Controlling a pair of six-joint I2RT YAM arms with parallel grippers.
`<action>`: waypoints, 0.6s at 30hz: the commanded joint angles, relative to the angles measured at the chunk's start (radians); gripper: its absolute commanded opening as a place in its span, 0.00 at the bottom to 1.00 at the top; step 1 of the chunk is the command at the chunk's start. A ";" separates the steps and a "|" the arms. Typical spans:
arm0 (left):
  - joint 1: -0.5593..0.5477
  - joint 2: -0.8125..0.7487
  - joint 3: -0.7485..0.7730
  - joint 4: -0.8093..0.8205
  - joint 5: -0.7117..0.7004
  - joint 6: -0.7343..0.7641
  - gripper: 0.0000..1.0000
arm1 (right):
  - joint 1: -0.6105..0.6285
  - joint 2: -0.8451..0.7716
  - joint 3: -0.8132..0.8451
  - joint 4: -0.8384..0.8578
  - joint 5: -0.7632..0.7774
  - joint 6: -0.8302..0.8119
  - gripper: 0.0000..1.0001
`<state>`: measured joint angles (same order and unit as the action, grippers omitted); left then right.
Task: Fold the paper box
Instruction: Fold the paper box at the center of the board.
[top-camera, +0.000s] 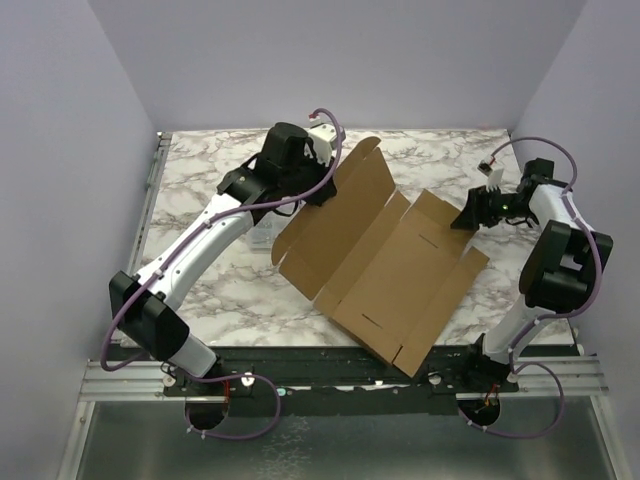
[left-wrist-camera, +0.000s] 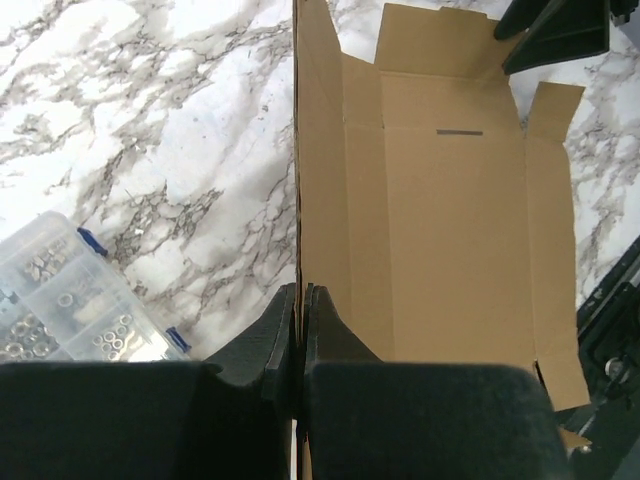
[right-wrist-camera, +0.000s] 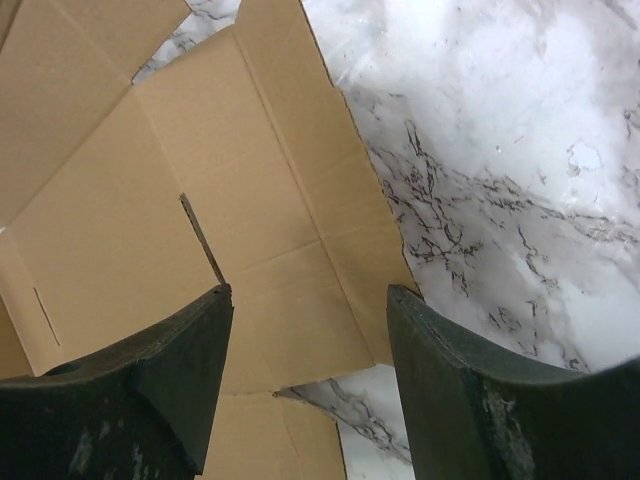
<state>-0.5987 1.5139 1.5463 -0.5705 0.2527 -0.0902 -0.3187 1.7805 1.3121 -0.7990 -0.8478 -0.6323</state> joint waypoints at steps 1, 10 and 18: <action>-0.030 0.049 0.062 -0.006 -0.077 0.113 0.00 | -0.009 0.044 0.013 -0.055 -0.065 -0.037 0.67; -0.075 0.150 0.224 -0.064 -0.201 0.268 0.00 | -0.031 -0.030 0.091 -0.082 -0.036 -0.055 0.68; -0.144 0.251 0.394 -0.102 -0.312 0.418 0.00 | -0.065 -0.026 0.164 -0.182 -0.165 -0.153 0.76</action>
<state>-0.7017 1.7222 1.8408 -0.6506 0.0406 0.2047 -0.3756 1.7874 1.4368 -0.9031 -0.8986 -0.7101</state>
